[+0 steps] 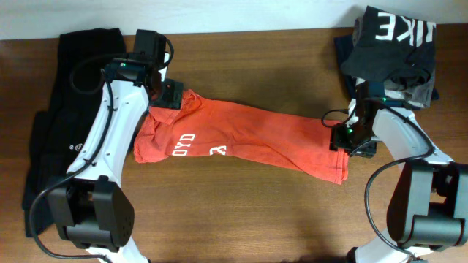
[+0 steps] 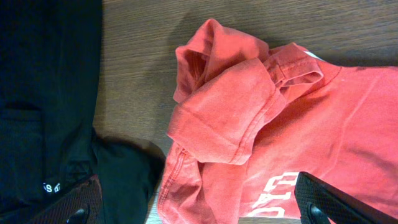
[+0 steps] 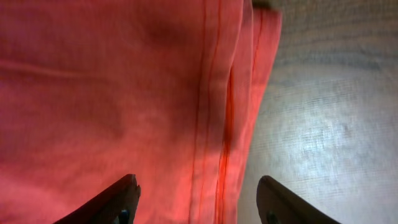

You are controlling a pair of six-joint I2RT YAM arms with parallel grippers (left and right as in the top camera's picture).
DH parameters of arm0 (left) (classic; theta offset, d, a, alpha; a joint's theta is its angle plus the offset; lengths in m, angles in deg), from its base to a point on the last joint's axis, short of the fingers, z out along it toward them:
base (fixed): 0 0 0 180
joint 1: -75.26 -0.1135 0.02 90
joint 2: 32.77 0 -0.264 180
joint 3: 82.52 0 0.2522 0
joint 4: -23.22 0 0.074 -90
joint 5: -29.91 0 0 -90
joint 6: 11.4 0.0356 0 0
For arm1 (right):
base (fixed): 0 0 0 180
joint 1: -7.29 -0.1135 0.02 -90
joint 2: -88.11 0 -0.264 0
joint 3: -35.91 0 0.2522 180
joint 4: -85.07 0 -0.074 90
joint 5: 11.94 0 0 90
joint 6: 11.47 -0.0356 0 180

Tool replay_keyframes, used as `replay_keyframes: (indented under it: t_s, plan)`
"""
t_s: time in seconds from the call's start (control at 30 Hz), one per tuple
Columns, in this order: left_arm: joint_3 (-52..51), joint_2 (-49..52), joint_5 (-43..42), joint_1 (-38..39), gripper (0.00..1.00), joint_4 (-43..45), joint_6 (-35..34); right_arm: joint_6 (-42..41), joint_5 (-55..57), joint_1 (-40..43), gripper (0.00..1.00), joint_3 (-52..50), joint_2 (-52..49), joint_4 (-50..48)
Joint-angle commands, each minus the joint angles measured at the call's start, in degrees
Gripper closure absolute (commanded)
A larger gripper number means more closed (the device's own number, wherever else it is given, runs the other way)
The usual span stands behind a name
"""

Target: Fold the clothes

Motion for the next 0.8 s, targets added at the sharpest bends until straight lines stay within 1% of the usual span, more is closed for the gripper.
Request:
replay_keyframes:
  t_s: [0.0,0.07,0.17,0.33,0.4,0.43,0.47,0.57,0.63,0.67,0.77]
  plan:
    - [1.11,0.28,-0.83,-0.22,0.01,-0.04,1.14,-0.22,1.33,0.22,0.35,-2.82,1.2,-2.58]
    - [1.11,0.28,-0.83,-0.22,0.01,-0.04,1.11,-2.91,2.78,0.2,0.35,-4.42,1.2,-4.31]
    - [1.11,0.28,-0.83,-0.22,0.01,-0.04,1.11,-4.42,2.84,0.2,0.35,-6.58,1.2,-6.67]
    - [1.11,0.28,-0.83,-0.22,0.01,-0.22,1.11,-4.81,2.86,0.2,0.36,-8.63,1.2,-8.22]
    - [1.11,0.28,-0.83,-0.22,0.01,-0.28,1.11,-6.4,3.08,0.2,0.42,-8.87,1.2,-8.22]
    - [1.11,0.28,-0.83,-0.22,0.01,-0.28,1.11,-7.41,3.13,0.2,0.5,-8.87,1.2,-8.22]
    - [1.11,0.28,-0.83,-0.22,0.01,-0.28,1.11,-8.74,3.13,0.2,0.54,-8.87,1.2,-8.37]
    - [1.11,0.28,-0.83,-0.22,0.01,-0.33,1.11,-11.65,3.17,0.22,0.76,-8.87,1.2,-8.9]
    - [1.11,0.28,-0.83,-0.22,0.01,-0.5,1.11,-12.17,3.3,0.31,0.92,-8.85,1.2,-9.25]
    - [1.11,0.28,-0.81,-0.22,0.01,-0.66,1.11,-12.17,3.28,0.55,0.96,-8.79,1.2,-9.29]
    - [1.11,0.28,-0.81,-0.22,0.01,-0.72,1.11,-12.11,3.28,2.49,0.96,-8.28,1.22,-9.01]
